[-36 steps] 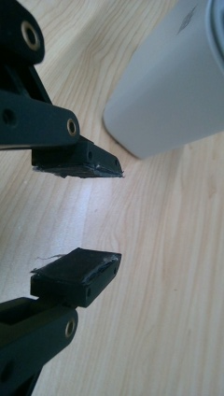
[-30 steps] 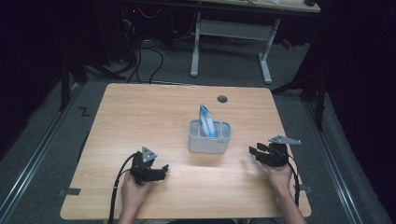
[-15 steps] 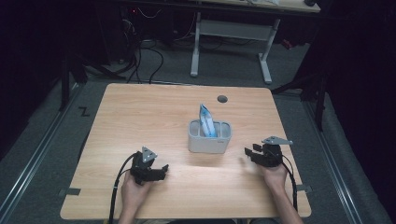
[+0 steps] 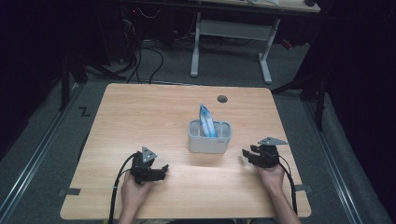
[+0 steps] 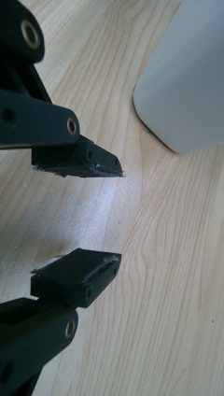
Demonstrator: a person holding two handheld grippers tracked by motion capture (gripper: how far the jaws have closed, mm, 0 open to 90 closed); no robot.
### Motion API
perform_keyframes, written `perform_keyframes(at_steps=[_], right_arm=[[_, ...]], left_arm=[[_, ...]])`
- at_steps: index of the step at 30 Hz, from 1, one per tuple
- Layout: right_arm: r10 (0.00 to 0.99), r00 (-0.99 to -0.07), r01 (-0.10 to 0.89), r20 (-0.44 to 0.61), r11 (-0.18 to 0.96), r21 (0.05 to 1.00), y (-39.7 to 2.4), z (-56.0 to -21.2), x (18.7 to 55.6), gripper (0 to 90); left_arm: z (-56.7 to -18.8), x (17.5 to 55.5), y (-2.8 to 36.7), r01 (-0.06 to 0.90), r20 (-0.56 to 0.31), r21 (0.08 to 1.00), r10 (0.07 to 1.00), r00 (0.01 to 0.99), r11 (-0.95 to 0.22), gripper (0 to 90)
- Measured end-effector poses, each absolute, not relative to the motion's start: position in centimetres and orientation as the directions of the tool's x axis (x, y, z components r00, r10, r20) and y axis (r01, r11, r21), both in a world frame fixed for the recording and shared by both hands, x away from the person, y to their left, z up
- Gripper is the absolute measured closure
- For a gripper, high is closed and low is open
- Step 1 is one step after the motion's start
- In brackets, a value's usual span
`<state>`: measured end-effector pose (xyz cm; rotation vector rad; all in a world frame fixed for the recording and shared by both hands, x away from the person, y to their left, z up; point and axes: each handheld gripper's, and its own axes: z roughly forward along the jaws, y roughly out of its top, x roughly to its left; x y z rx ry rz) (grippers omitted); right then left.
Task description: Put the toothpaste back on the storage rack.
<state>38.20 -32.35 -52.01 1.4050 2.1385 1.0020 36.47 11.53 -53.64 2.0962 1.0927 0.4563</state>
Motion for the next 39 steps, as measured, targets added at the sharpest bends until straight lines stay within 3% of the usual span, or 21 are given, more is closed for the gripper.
perform_keyframes(at_steps=[21, 31, 39], right_arm=[[0.908, -0.415, 0.631, 0.066, 0.235, 0.74, -32.4, -53.0, 38.1, 51.4], [0.901, -0.431, 0.597, -0.046, 0.323, 0.735, -31.5, -53.0, 37.6, 47.5], [0.903, -0.429, 0.61, -0.02, 0.306, 0.731, -31.8, -53.0, 37.7, 44.2]], left_arm=[[-53.6, 36.5, 11.5, 0.562, -0.016, 0.733, 0.816, 0.578, -0.383, 18.0], [-53.6, 36.5, 11.5, 0.562, -0.016, 0.733, 0.816, 0.578, -0.383, 18.0], [-53.6, 36.5, 11.5, 0.562, -0.016, 0.733, 0.817, 0.576, -0.382, 18.0]])
